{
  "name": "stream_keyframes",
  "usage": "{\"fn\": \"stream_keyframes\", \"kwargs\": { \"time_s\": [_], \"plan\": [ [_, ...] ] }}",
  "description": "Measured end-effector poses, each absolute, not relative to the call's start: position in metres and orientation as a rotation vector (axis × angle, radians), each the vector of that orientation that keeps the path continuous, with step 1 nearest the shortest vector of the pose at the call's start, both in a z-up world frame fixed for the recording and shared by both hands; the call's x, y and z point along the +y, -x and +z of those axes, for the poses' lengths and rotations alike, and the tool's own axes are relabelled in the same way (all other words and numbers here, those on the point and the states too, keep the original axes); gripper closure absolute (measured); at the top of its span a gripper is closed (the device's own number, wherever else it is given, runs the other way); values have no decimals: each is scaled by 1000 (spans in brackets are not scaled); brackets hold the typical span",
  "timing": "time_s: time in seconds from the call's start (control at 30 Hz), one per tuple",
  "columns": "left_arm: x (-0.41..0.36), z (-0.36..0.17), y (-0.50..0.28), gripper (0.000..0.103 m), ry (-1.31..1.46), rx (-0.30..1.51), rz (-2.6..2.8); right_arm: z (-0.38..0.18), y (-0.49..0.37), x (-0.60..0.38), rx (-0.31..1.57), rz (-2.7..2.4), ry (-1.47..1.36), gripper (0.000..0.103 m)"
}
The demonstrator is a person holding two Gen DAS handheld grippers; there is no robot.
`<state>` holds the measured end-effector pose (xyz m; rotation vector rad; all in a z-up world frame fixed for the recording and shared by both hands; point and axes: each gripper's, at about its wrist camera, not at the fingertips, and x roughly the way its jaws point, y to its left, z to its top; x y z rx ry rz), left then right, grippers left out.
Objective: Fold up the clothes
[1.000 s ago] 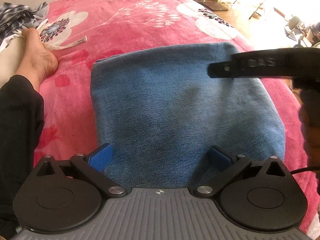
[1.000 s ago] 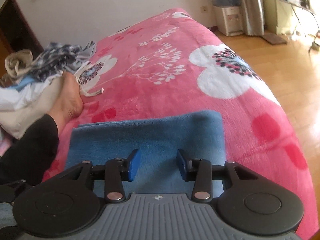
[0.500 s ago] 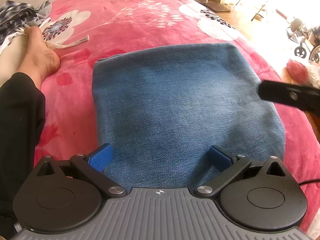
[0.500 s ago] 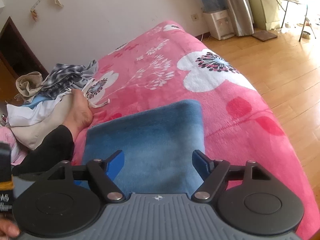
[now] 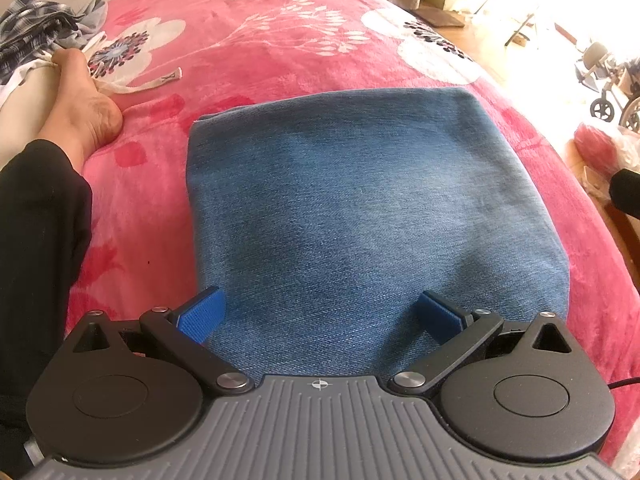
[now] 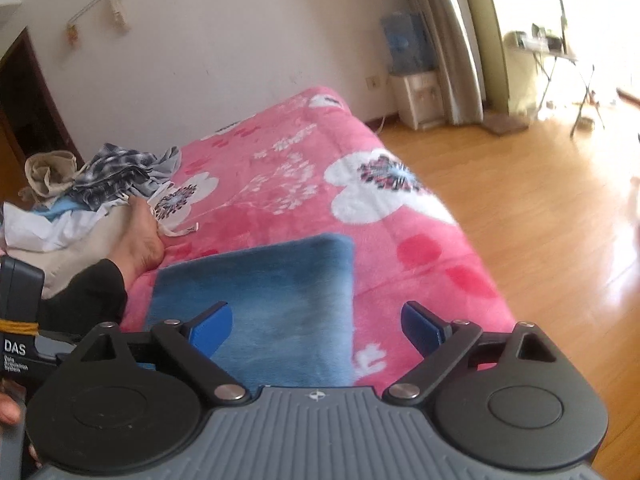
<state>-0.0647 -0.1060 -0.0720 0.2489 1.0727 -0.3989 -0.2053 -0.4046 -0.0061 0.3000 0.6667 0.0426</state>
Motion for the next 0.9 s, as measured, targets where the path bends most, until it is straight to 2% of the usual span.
{"fn": "stream_keyframes", "kwargs": {
  "time_s": [0.3, 0.5, 0.7, 0.9],
  "plan": [
    [-92, -67, 64, 0, -158, 1054, -405, 1, 201, -399, 653, 35, -198, 12],
    [-43, -54, 68, 0, 76, 962, -429, -19, 192, -421, 729, 85, -381, 14],
    [-25, -71, 45, 1, 200, 1032, -537, -47, 170, -447, 818, 163, -550, 17],
    [-15, -90, 13, 6, 367, 1085, -645, -76, 137, -457, 908, 249, -634, 26]
  ]
}}
